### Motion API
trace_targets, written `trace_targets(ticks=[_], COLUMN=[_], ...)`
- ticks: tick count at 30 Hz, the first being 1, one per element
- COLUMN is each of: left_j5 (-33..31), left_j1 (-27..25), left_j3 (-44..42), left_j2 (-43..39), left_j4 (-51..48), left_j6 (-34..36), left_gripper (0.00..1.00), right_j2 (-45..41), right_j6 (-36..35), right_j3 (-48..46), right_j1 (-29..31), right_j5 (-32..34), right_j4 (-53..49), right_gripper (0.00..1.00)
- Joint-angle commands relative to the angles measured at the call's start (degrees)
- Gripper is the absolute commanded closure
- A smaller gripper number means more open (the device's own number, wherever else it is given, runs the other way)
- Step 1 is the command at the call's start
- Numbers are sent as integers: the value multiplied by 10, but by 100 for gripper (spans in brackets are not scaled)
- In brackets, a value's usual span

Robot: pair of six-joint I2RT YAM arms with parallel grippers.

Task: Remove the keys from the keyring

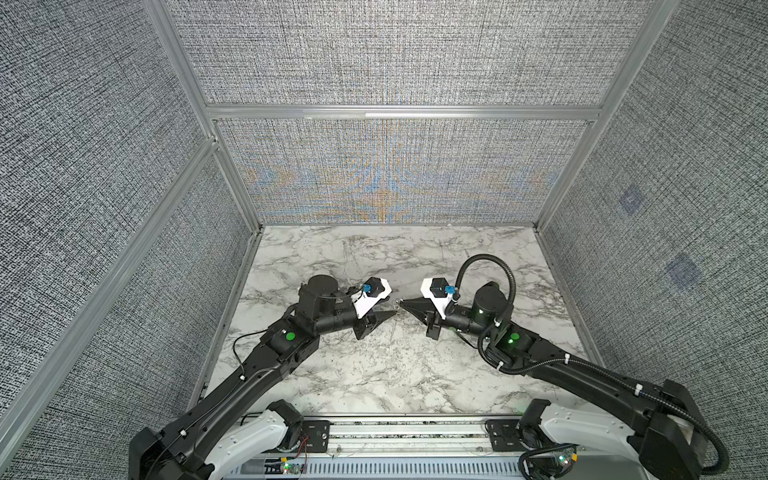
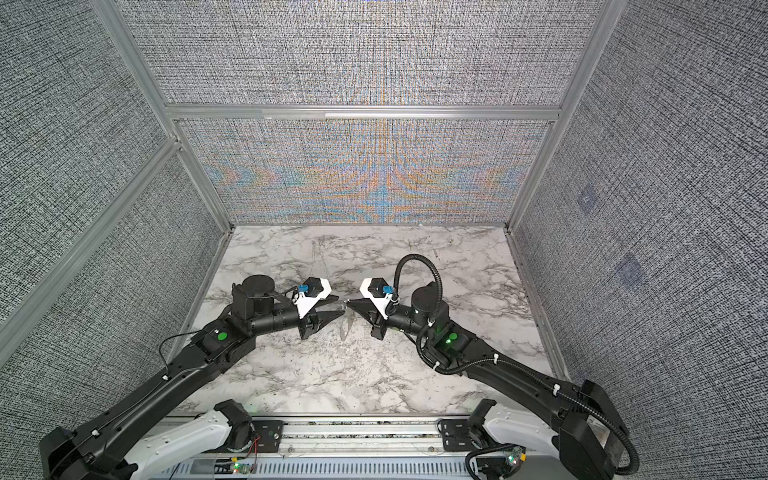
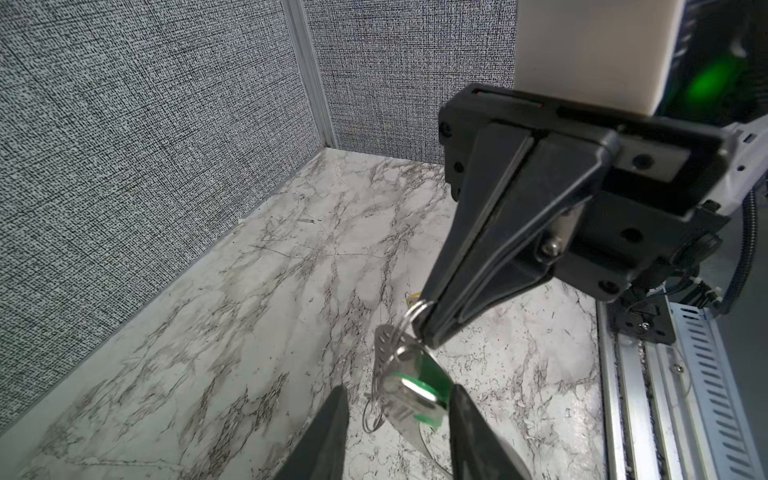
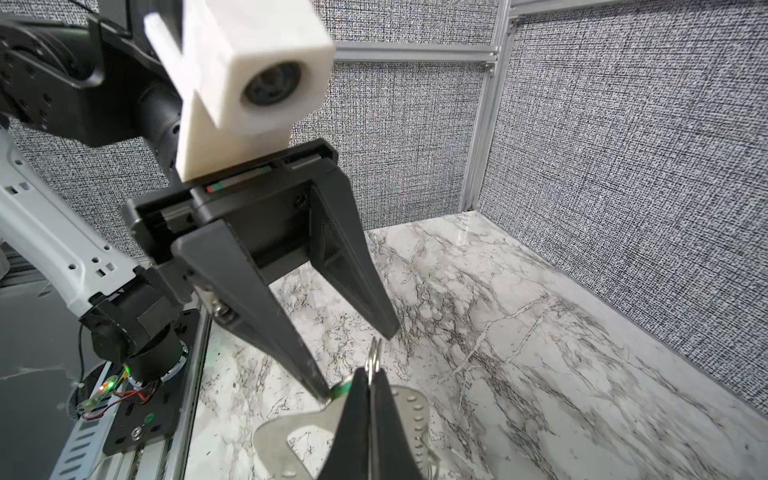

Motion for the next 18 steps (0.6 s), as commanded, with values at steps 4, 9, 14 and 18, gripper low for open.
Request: trace_targets(ticks=[4,9,14,18], left_j5=[3,-25,-33,-27], left_j1=[-3,-8,-10,-11], left_j3=[-26,-36,-43,-47], left_j2=[-3,-3,-1,2], left_j4=[65,87,108,115], left_j6=[-40,-51,-56,-58], left_gripper=[57,60,69,83], right_j2=[-1,-2,2,4], right_j6=[18,20,26,32], right_j3=[-2,-3,-5,-5], right_j1=[0,0,0,0], right_j5=[10,16,20,25], right_j4=[48,54,61,72], right_gripper=[100,100,100,100])
